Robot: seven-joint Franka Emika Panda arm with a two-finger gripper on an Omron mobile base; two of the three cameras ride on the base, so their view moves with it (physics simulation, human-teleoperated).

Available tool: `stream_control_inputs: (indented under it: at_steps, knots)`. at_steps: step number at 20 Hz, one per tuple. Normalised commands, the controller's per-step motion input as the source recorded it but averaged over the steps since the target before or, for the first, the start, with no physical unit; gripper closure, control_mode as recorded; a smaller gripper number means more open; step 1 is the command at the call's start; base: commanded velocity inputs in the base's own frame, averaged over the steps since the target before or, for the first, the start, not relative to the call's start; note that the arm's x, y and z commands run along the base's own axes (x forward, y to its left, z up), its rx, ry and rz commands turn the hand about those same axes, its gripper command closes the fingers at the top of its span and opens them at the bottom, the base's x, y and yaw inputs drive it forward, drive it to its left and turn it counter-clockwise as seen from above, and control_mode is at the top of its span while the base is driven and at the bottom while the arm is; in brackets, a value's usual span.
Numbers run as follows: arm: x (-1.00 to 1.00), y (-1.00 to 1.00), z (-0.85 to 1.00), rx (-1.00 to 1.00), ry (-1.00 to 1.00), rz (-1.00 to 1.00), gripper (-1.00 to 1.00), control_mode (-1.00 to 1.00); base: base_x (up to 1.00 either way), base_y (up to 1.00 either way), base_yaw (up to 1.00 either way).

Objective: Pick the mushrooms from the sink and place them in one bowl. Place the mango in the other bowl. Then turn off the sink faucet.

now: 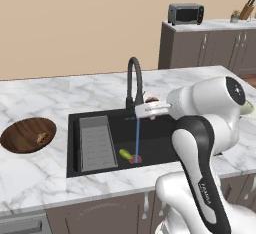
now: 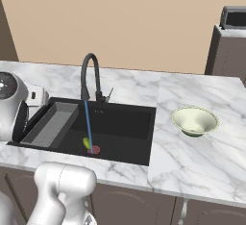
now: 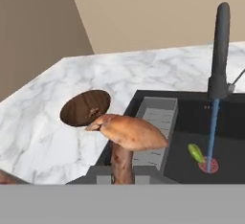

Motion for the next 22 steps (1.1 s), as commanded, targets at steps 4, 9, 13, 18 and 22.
stream_control_inputs:
  at_steps: [4,9,13,18,22]
  knots:
    - [0.13,0.78,0.0,0.0,0.05,0.13,1.0,-1.0,0.0,0.0,0.0]
    - [0.31,0.74,-0.06,-0.03,0.09,0.14,1.0,-1.0,0.0,0.0,0.0]
    - [0.59,0.5,-0.17,-0.04,0.1,0.19,1.0,-1.0,0.0,0.0,0.0]
    - [0.68,0.49,-0.37,-0.07,0.17,0.17,1.0,-1.0,0.0,0.0,0.0]
    - [0.59,0.67,-0.49,-0.16,0.12,0.08,1.0,-1.0,0.0,0.0,0.0]
